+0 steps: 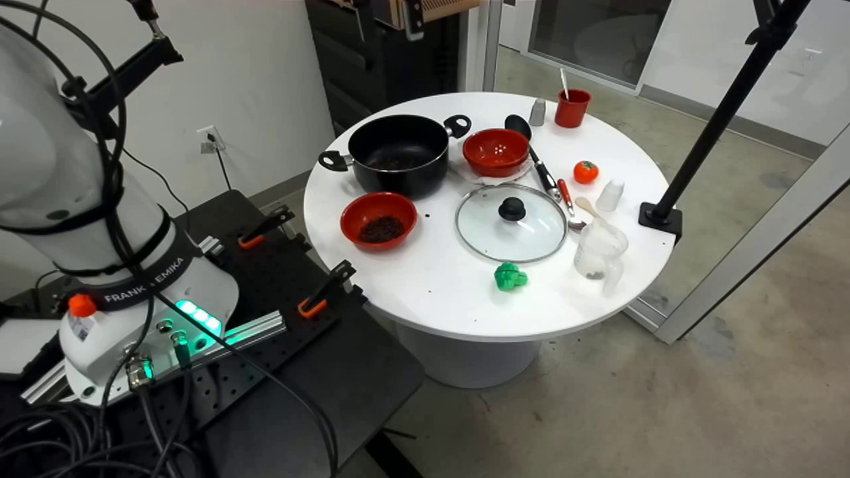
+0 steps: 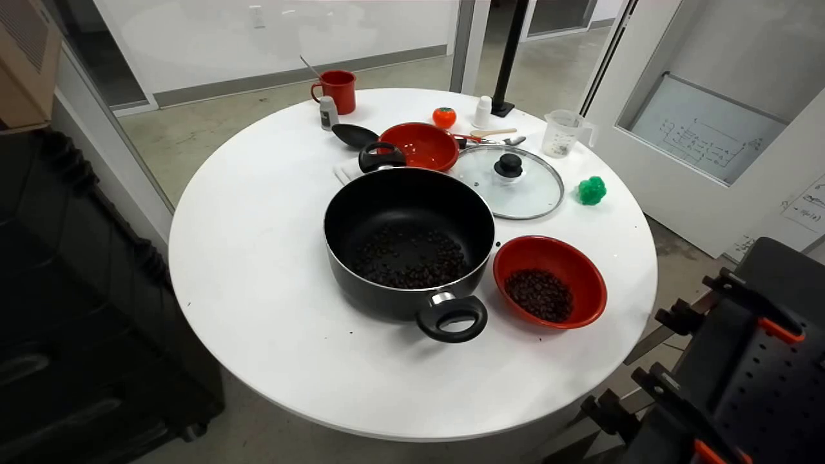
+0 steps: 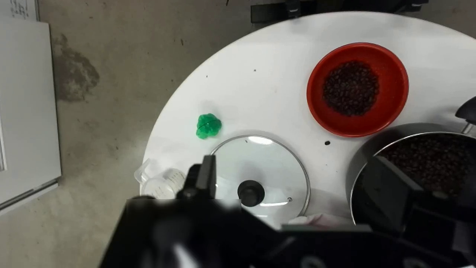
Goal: Pick up the lid and close the pot with it
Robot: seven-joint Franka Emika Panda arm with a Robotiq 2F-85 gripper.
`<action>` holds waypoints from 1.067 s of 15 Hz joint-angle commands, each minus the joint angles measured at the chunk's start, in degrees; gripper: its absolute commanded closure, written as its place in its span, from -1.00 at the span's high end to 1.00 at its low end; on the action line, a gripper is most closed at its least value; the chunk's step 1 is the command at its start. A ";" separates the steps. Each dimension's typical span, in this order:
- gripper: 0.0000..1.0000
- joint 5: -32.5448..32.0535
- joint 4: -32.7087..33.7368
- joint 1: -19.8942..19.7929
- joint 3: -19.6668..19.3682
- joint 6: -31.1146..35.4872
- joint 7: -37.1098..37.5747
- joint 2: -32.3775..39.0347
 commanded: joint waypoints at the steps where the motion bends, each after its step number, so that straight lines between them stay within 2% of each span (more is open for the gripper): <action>1: 1.00 -1.90 5.62 1.69 -4.23 3.84 -11.94 7.43; 6: 1.00 -1.75 14.77 1.06 -10.99 6.58 -34.07 17.54; 7: 1.00 -1.43 9.63 0.98 -9.23 6.52 -27.08 12.27; 10: 1.00 -1.34 13.44 0.43 -10.84 6.60 -32.70 16.69; 13: 1.00 -1.33 13.99 0.66 -10.60 6.60 -32.94 17.35; 16: 1.00 -6.35 12.57 1.30 -8.72 7.32 -31.98 18.64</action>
